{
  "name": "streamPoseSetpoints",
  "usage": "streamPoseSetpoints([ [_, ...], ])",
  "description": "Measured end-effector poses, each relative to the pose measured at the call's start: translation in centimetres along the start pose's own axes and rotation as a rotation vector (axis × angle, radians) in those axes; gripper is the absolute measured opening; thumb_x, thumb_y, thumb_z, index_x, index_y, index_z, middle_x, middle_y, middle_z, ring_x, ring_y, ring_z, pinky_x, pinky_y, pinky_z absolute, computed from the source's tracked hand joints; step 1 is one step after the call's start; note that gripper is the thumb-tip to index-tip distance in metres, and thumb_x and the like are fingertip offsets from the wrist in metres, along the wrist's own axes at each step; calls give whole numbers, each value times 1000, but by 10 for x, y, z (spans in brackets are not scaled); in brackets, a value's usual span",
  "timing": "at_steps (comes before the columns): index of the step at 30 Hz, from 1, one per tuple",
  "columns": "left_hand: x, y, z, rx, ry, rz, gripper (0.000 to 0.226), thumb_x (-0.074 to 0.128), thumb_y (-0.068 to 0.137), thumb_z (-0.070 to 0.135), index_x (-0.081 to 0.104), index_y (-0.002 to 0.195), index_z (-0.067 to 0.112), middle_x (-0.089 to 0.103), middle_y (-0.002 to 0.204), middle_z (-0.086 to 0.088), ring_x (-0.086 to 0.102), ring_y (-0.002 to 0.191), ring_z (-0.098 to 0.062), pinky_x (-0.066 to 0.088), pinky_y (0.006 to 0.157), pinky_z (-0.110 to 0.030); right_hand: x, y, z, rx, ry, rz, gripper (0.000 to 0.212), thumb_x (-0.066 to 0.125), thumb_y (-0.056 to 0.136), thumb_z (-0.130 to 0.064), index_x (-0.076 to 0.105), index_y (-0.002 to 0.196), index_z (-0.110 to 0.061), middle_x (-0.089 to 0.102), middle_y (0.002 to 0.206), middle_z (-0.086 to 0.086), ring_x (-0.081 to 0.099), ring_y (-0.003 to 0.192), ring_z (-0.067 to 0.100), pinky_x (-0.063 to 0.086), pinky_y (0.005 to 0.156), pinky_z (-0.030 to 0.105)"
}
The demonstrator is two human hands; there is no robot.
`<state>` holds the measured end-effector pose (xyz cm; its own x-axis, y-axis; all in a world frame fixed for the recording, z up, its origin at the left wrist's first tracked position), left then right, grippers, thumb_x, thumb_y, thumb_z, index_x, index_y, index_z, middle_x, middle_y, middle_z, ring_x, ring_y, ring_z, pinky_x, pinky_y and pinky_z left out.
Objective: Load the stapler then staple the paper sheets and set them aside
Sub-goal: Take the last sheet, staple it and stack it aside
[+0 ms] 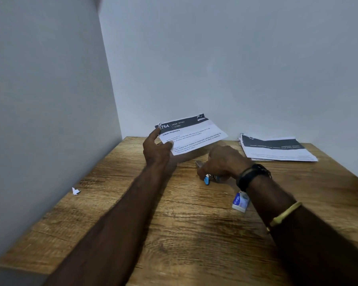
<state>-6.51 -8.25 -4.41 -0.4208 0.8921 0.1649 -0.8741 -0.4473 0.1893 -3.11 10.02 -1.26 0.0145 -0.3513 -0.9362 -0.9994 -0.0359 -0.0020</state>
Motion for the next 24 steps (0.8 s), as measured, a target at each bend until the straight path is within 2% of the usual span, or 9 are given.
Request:
streamPoseSetpoints([
  [4,4,-2,0,-51,-113,-60,70,67,83,-16,52,146,10,63,137,-10,69,109,-30,61,91,-46,4,4,4,-7,7,-20,38,89,63,-43,68,83,-18,66,79,-1,64,62,13,43,46,19],
  [7,5,-3,0,-84,-182,-88,68,65,84,-19,51,145,7,63,137,-16,68,114,-36,58,96,-54,5,7,11,-2,119,-27,36,88,70,-45,66,78,-17,71,81,3,65,59,14,48,45,22],
  [9,5,-4,0,-115,-238,-96,67,63,84,-21,52,145,5,64,135,-19,67,115,-39,56,98,-56,1,10,17,11,272,50,29,81,79,-38,66,75,-13,74,83,8,70,68,20,62,62,36],
  [10,5,-4,1,-133,-259,-100,67,62,84,-22,52,145,5,64,134,-20,67,115,-40,56,99,-57,-1,12,21,25,376,131,23,75,83,-31,67,77,-10,74,84,9,72,75,25,64,73,43],
  [12,6,-6,1,-155,-273,-110,67,62,84,-21,52,144,6,66,132,-19,69,112,-38,57,98,-56,-7,14,29,71,629,323,14,59,88,-19,68,86,-8,75,83,10,75,77,31,63,79,50],
  [16,7,-14,4,-153,-233,-141,67,63,85,-20,53,144,10,68,126,-10,72,102,-33,62,86,-46,-14,12,39,163,1003,570,20,54,95,-25,50,114,-18,65,110,11,75,78,31,65,71,45],
  [20,11,-22,7,-176,-206,-165,67,60,85,-22,54,143,10,69,121,-13,74,93,-32,64,71,-41,-21,9,49,134,1145,677,29,56,97,-28,43,123,-23,64,110,13,76,66,27,64,56,34],
  [22,15,-29,8,-222,-236,-172,64,58,87,-22,55,141,11,69,105,-7,75,80,-26,62,55,-34,-26,7,55,142,1209,728,25,51,100,-38,49,119,-23,66,103,12,76,64,26,64,55,35],
  [24,19,-34,9,-237,-245,-189,61,57,88,-22,56,139,10,68,99,-3,75,74,-23,61,51,-32,-30,5,62,155,1157,779,27,52,99,-44,53,115,-22,65,95,4,76,65,26,64,57,37],
])
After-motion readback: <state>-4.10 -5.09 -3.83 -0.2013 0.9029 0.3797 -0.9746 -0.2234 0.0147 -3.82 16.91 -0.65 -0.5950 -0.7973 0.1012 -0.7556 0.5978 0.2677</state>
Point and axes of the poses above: each hand's wrist, its own y-axis towards the middle knuckle, its own x-axis out of the palm, z = x × y, the point moved 2 cm from there along y, towards the middle knuckle
